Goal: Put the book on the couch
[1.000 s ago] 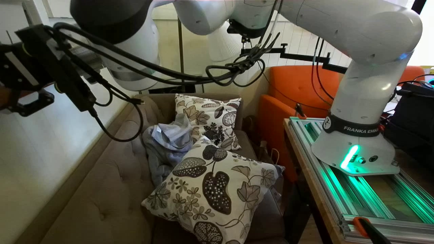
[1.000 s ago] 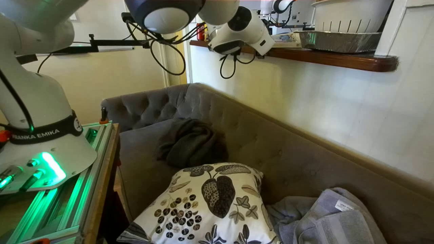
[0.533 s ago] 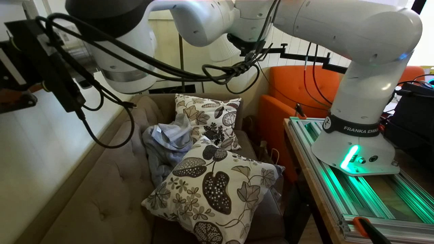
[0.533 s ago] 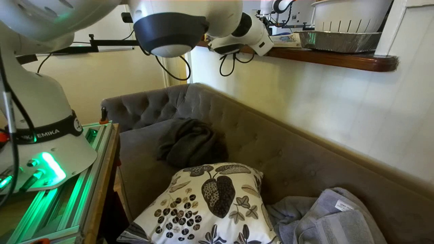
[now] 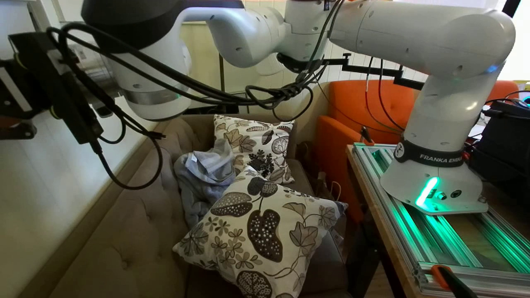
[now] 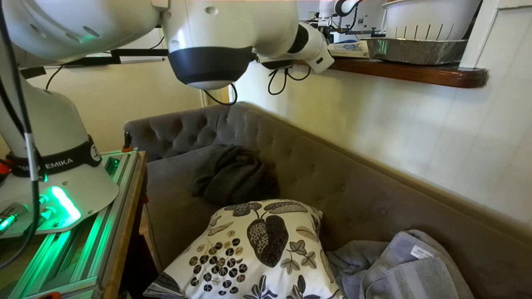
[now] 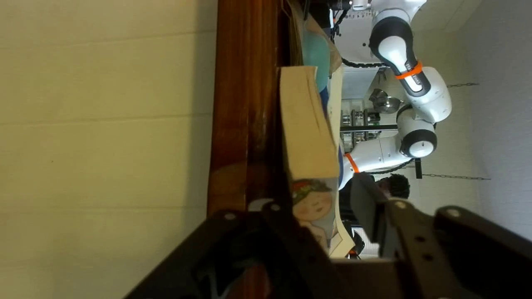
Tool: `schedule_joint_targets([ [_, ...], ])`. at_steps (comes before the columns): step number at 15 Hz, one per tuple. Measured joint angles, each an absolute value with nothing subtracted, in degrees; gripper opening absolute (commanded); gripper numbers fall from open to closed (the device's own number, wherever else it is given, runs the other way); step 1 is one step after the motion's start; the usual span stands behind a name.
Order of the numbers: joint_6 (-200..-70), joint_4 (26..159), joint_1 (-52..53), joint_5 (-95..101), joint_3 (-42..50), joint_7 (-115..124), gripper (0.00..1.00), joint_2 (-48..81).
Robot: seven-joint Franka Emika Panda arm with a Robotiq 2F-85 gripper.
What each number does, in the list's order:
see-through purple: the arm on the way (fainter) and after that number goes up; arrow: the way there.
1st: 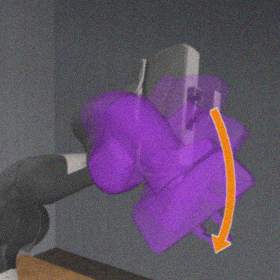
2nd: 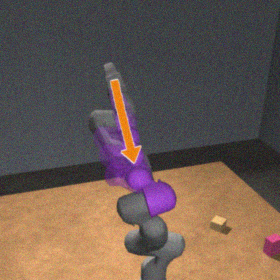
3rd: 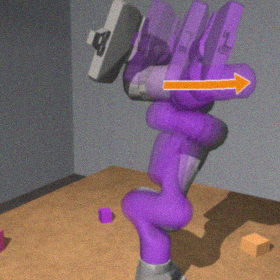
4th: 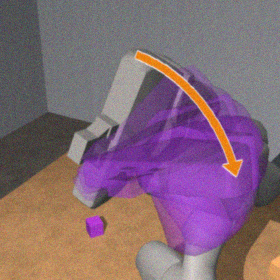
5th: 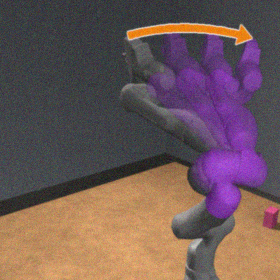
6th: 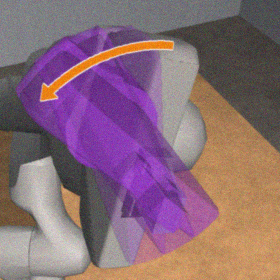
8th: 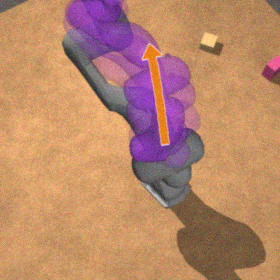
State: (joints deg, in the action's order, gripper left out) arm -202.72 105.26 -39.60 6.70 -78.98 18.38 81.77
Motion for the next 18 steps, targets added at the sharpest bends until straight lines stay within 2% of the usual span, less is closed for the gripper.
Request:
schedule_joint_targets([
  [1, -202.71, 105.26, -39.6, 6.7, -79.02, 18.34, 0.05, 82.02],
  [2, -202.71, 105.26, -39.61, 6.7, -79.02, 18.32, 0.02, 82.17],
  [3, -202.68, 105.26, -39.63, 6.7, -79.02, 18.29, 0.06, 82.2],
  [9, -202.3, 105.51, -40.46, 6.69, -80.54, 18.34, 0.06, 82.55],
  [18, -199.72, 114.59, -48.75, 7.32, -97.16, 25.72, 0.06, 84.97],
])
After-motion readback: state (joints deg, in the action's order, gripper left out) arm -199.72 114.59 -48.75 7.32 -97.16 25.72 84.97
